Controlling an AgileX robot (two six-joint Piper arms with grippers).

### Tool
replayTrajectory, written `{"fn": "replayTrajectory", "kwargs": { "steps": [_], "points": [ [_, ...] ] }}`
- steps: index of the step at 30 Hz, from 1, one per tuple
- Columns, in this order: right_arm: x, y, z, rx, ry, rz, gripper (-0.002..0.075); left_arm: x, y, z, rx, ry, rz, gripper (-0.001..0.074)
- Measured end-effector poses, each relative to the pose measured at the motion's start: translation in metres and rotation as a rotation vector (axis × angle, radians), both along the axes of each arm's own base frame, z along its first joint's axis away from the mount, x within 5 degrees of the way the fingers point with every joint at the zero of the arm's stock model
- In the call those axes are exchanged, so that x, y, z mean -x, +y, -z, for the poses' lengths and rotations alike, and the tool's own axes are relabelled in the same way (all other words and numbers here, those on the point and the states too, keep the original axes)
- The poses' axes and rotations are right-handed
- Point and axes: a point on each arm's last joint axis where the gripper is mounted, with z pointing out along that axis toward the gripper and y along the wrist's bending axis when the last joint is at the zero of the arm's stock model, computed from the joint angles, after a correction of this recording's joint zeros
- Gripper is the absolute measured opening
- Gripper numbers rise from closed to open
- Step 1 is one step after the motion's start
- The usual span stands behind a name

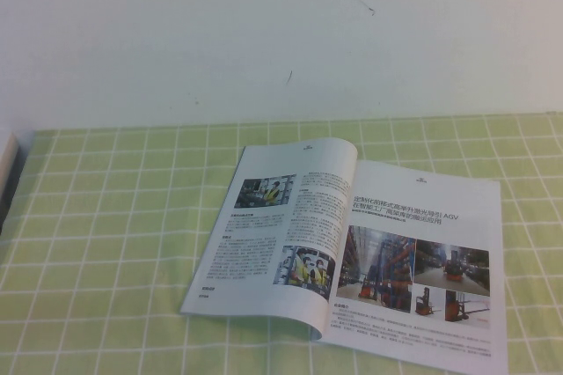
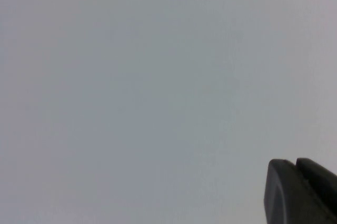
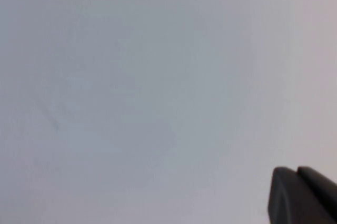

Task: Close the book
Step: 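Close the open booklet and leave it lying on the table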

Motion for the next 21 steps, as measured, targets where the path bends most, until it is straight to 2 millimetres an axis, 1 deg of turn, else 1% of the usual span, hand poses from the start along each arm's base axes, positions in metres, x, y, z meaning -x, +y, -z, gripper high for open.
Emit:
{"fn": "replayTrajectory", "kwargs": {
  "steps": [4,8,11,14,16,17,21],
  "points": [
    [0.007,0.0,-0.018,-0.001,-0.217,-0.005,-0.0003,0.006,0.001,-0.011,-0.007,-0.136,-0.013,-0.0004],
    [0.015,0.0,-0.031,-0.007,-0.381,-0.008,-0.0003,0.008,0.001,-0.015,-0.01,-0.191,-0.019,-0.0004],
    [0.018,0.0,-0.036,-0.021,-0.443,-0.007,-0.0003,0.009,0.001,-0.016,-0.011,-0.203,-0.02,-0.0004],
    [0.018,-0.001,-0.039,-0.042,-0.428,-0.006,-0.0003,0.008,0.001,-0.015,0.013,-0.193,-0.009,-0.0004],
    [0.02,-0.002,-0.053,-0.051,-0.408,-0.007,-0.0003,0.007,0.0,-0.019,0.001,-0.14,0.002,-0.0004],
    [0.022,-0.002,-0.063,-0.056,-0.395,-0.009,-0.0003,0.007,-0.001,-0.022,-0.011,-0.121,0.004,-0.0004],
    [0.034,-0.001,-0.105,-0.055,-0.344,-0.012,-0.0003,0.017,-0.003,-0.065,-0.031,-0.047,0.015,-0.0004]
  ]
}}
